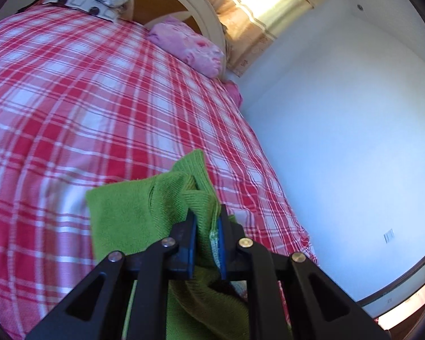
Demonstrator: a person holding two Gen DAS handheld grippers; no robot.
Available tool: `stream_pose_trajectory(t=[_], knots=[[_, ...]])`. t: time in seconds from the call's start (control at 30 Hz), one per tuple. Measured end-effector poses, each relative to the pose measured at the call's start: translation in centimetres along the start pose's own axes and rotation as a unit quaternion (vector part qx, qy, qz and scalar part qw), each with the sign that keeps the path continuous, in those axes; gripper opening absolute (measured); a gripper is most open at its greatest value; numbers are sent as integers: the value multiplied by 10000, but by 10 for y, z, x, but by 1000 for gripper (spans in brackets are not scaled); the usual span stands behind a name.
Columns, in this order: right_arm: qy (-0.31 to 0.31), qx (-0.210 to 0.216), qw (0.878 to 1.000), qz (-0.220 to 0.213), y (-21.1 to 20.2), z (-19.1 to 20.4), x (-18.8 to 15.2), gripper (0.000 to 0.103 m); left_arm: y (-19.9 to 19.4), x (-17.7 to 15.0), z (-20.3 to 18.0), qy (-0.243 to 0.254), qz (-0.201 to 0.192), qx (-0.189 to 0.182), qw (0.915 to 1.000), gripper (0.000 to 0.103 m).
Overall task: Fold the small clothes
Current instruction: 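Lift the held edge with both grippers and fold the sweater over onto itself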
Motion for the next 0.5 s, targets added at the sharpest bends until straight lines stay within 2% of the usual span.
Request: stream_pose_trajectory(t=[0.13, 0.27, 0.5], knots=[[355, -162, 9992, 53, -8, -34, -5, 6, 25, -10, -22, 180, 200, -14, 9996, 13], [836, -314, 9959, 146, -16, -70, -15, 6, 56, -29, -47, 563, 501, 37, 9971, 13], [1729, -504, 9820, 567, -24, -115, -54, 6, 97, -69, -68, 958, 960, 153, 9906, 13]])
Point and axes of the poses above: each gripper's, at about its wrist camera, not at the fingertips, and y roughly the way its jaws point, z to its left, x to its top, the point moved 4 cm from there along y, roughly the way its jaws point, and after that the axes turned 14 degrees about -z, right-handed, at the moved point
